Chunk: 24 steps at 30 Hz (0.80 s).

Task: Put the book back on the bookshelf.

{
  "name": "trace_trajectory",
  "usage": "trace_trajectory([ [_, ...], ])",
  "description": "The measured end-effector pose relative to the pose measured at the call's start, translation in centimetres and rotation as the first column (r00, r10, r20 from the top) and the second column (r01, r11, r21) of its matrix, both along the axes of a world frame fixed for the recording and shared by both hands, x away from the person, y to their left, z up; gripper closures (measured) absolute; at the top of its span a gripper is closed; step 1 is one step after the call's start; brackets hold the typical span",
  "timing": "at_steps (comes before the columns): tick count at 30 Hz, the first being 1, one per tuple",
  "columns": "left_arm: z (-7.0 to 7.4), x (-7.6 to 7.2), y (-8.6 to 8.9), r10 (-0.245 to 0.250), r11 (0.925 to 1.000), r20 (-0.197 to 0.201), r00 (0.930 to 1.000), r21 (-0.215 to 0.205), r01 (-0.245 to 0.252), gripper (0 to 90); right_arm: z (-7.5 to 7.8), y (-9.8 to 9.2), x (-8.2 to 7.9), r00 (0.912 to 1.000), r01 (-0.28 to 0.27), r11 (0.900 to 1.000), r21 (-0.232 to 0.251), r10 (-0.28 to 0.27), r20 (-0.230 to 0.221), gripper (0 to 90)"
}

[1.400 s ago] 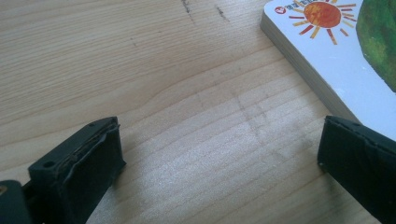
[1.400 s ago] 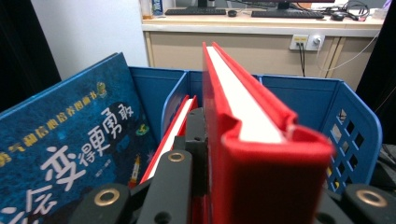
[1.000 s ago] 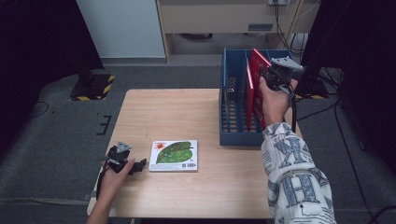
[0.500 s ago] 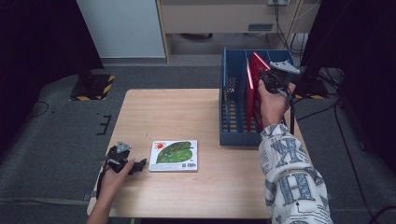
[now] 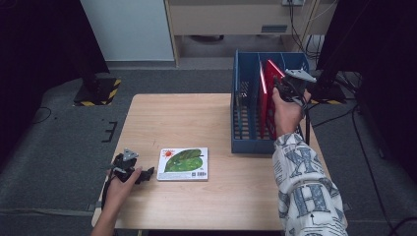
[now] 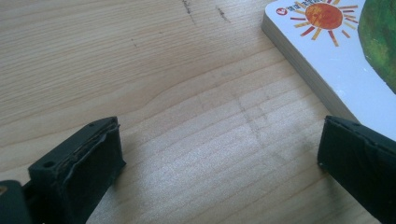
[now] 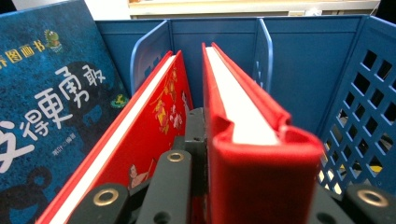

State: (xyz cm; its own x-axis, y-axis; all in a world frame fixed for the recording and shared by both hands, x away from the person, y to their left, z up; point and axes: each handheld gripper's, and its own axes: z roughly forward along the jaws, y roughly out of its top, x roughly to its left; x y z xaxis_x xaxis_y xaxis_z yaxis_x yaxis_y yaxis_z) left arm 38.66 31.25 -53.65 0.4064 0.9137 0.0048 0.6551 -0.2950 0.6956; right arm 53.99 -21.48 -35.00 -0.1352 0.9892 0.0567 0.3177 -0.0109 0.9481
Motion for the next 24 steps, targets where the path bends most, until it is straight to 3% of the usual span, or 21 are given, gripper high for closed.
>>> trace_trajectory([
  [11,0.0,0.04,-0.03,-0.001,1.0,0.0,1.0,0.002,0.001,0.0,-0.63,-0.07,0.03,0.9992,0.017,1.0,0.011,-0.017,-0.036,78.9],
  [24,0.01,0.04,-0.07,0.0,1.0,0.0,1.0,0.002,0.0,0.0,-0.37,-0.14,-0.94,0.9967,-0.009,1.0,-0.025,0.007,-0.081,78.5],
])
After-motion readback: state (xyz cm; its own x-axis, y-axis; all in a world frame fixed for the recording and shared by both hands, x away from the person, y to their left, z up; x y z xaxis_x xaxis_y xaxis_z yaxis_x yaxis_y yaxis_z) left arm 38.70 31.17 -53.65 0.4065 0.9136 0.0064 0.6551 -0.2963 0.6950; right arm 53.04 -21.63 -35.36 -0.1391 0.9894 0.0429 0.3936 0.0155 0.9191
